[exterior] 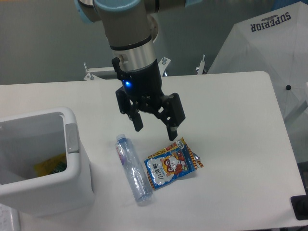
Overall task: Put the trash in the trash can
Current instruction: 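Lower the open gripper toward the clear plastic bottle beside the wrapper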
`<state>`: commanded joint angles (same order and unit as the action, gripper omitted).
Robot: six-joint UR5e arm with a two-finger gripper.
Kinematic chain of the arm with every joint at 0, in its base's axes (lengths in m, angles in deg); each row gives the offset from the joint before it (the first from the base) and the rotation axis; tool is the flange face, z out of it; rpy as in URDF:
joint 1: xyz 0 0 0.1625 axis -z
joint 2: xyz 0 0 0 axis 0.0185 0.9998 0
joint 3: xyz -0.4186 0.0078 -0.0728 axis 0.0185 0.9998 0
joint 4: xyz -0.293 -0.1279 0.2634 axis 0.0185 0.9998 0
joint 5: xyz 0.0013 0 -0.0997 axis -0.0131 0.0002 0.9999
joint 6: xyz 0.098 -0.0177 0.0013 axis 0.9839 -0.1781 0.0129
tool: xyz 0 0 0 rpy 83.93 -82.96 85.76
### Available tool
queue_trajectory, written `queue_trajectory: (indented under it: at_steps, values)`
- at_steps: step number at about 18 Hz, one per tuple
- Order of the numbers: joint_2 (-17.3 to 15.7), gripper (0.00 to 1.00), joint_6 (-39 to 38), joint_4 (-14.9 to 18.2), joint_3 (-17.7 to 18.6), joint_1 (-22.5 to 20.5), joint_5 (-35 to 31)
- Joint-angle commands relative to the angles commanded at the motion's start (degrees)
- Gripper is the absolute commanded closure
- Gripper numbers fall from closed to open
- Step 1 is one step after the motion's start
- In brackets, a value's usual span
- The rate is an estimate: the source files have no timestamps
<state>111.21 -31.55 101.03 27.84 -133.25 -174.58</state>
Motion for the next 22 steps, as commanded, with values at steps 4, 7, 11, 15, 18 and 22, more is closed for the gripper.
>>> queue_trajectory:
  at_steps: [4,7,11,15,18,22]
  values:
    - [-0.09,0.00,0.00,0.09,1.05,-0.17,1.05]
    - [-0.09,0.00,-0.09,0.17,1.32,-0.79,2.29]
    - [-0.09,0.00,-2.97,0.00,3.51,-0.70,2.81]
    - [0.17,0.00,-11.59,-0.35,5.53,-1.31,3.61]
    - [0.18,0.00,-12.74,-3.07,9.65,-2.55,6.05]
    - [1.57,0.00,-17.48,-3.78,15.02,-4.92,12.74]
